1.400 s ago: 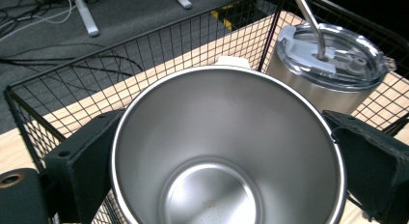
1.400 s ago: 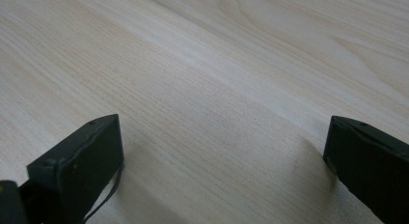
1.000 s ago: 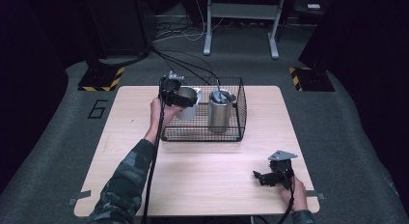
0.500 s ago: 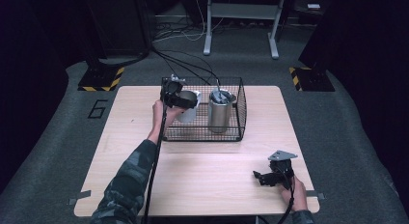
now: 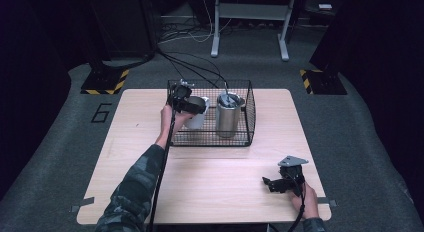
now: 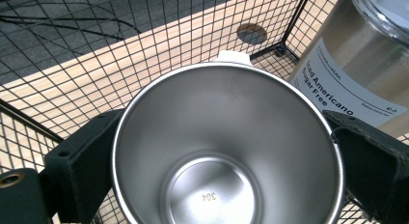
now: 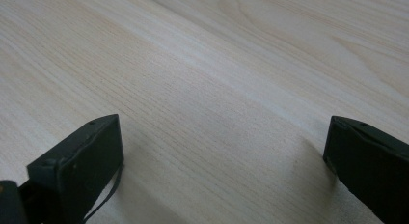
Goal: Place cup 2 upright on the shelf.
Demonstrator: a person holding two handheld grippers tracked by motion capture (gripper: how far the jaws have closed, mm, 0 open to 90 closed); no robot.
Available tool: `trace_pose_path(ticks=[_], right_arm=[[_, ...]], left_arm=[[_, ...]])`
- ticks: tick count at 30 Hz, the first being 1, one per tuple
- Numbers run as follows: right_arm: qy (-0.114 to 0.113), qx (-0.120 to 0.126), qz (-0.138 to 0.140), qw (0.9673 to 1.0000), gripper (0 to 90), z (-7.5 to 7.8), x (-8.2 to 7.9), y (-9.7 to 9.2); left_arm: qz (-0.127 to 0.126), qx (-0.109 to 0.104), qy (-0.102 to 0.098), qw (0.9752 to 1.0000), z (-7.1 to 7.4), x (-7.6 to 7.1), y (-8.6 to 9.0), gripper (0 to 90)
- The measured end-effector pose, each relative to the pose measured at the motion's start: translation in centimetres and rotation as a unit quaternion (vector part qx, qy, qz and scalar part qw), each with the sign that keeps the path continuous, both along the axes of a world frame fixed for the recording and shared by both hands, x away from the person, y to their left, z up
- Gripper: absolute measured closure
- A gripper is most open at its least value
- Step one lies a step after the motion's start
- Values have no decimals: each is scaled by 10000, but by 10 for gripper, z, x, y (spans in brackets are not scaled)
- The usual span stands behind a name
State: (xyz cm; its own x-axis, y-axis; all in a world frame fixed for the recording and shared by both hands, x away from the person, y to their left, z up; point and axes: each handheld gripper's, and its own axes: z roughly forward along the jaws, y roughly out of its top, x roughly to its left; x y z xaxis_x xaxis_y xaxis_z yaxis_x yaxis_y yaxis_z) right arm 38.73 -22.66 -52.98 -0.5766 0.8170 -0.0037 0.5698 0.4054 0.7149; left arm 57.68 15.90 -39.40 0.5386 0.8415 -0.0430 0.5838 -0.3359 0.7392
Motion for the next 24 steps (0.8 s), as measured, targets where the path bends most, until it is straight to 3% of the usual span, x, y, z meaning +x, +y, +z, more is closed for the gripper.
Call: trace_pose_path(ticks=[24], right_arm=[[-2, 6, -9, 10000, 0, 0, 0, 0]], left_arm=[[105, 212, 394, 9989, -20, 12, -6, 56]])
